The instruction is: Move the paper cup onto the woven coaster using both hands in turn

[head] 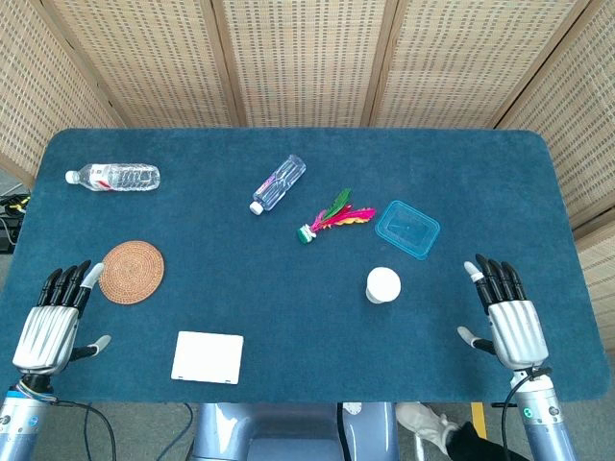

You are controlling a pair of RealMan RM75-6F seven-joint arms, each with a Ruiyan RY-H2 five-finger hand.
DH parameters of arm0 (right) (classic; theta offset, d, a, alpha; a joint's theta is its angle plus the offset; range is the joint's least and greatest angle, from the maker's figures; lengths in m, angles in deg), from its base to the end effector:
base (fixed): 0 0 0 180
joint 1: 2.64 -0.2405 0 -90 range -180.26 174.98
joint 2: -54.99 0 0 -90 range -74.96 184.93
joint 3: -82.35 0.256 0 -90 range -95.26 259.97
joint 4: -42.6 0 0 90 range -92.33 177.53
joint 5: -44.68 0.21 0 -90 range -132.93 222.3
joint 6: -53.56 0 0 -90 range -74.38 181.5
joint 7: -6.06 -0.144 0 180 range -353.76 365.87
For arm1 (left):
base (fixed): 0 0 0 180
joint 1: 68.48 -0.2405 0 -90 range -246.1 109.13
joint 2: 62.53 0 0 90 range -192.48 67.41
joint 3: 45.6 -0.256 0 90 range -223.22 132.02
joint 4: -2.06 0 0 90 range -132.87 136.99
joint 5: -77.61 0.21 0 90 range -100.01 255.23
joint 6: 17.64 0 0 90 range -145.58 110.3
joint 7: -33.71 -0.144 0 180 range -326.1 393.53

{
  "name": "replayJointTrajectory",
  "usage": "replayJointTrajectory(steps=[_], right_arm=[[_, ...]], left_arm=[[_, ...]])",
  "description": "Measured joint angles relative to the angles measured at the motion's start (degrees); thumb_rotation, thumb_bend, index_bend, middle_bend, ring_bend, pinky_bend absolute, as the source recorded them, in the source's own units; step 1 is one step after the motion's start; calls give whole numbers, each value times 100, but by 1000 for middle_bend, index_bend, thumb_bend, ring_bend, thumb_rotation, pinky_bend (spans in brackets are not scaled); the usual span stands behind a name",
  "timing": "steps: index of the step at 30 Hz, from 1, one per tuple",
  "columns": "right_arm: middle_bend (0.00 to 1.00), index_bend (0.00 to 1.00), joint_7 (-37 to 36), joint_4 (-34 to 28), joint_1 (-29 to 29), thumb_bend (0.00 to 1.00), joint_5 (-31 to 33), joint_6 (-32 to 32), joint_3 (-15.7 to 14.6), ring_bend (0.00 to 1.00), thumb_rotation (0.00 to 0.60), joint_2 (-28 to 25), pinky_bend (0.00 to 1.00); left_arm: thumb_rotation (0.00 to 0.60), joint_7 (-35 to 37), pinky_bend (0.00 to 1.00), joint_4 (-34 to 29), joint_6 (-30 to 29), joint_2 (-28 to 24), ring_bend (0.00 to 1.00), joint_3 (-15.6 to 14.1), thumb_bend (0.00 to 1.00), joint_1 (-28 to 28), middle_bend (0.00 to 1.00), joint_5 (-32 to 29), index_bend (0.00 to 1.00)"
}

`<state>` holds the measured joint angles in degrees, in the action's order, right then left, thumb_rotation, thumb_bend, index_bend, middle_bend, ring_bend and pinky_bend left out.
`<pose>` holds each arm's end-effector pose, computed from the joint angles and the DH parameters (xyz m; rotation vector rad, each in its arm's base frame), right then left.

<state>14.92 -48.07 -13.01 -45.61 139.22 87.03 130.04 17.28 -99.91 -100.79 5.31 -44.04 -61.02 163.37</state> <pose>-0.2640 -0.2121 0.1043 1.4730 -0.7840 1.0503 -0.2645 0.1845 0.1190 -1.4882 -0.8732 -0.8697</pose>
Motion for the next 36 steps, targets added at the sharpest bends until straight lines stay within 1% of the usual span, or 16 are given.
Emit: replayJointTrajectory(steps=[19,30,36], right_arm=[[0,0,14,-1,-8,84,13,-24,5,0,600,-3,0],[0,0,-107,1,-12,83,-53,-22,-27,0,600,-32,0],[0,14,-166,-44,-112,84,-91,-183,-39,0,600,-59,0]], left_arm=[[600,117,0,15,23,-34,0,-1,143,13,0,17,0],[600,93,0,-39,-49,-64,0,-20,142,-21,0,65,0],[600,153,0,-45,-89,-92,0,-5,141,-40,0,56,0]])
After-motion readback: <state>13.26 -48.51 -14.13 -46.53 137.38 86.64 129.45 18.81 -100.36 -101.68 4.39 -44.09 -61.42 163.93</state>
